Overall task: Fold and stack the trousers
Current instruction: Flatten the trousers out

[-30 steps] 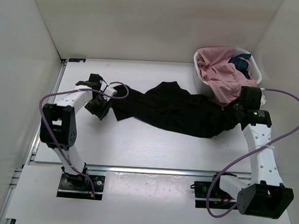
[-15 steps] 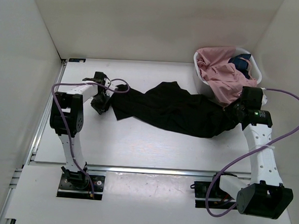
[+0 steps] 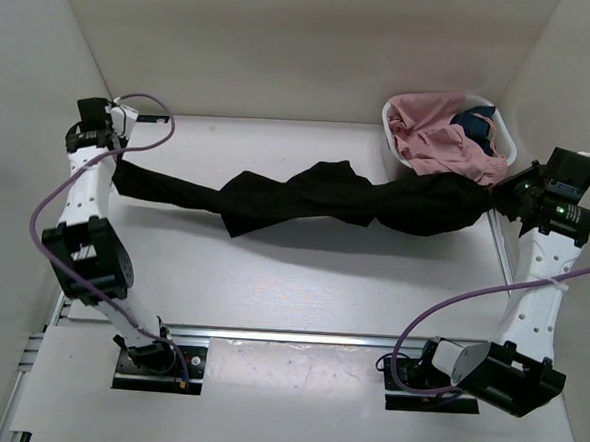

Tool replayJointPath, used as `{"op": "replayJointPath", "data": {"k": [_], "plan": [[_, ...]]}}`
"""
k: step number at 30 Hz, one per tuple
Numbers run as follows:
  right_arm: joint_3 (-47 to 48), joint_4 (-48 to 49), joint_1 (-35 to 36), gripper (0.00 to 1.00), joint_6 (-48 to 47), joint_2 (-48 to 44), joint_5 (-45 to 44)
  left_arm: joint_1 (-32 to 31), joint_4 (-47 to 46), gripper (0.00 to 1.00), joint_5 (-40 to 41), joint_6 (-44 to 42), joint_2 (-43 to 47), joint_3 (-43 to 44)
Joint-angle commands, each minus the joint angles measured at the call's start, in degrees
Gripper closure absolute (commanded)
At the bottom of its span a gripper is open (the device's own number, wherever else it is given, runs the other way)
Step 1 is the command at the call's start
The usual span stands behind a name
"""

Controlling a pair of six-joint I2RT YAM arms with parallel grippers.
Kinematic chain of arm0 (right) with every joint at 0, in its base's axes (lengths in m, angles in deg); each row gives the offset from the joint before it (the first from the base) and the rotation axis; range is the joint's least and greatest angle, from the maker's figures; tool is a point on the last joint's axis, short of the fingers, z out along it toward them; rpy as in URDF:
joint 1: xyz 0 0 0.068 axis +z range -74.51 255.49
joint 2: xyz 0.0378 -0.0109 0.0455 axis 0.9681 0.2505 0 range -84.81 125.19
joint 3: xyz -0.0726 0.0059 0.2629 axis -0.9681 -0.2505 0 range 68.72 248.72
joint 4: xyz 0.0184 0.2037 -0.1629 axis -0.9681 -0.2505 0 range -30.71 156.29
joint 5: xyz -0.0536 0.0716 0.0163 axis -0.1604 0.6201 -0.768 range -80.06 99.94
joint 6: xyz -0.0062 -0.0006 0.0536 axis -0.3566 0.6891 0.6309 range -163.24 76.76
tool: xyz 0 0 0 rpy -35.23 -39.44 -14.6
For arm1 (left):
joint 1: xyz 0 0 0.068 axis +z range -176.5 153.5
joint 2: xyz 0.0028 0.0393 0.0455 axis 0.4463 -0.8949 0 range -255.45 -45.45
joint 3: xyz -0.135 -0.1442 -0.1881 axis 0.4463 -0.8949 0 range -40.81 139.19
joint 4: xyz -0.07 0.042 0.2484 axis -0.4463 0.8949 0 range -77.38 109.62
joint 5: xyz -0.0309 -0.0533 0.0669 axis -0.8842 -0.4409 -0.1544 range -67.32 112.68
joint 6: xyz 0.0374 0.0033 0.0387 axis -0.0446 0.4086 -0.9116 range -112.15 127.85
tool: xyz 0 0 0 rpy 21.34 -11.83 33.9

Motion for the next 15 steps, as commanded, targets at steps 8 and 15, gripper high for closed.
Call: {"op": "replayJointPath", "data": {"k": [8, 15], "plan": [[-14.4, -6.72, -1.54, 1.0, -1.52, -4.75, 1.83, 0.1, -0.32, 0.86, 5.03, -11.12, 16.68, -25.98], [-25.86, -8.66, -2.6, 1.0, -0.38, -9.84, -2.21, 10.1, 0.2, 0.66, 7.41, -21.4, 21.87, -41.49]]}}
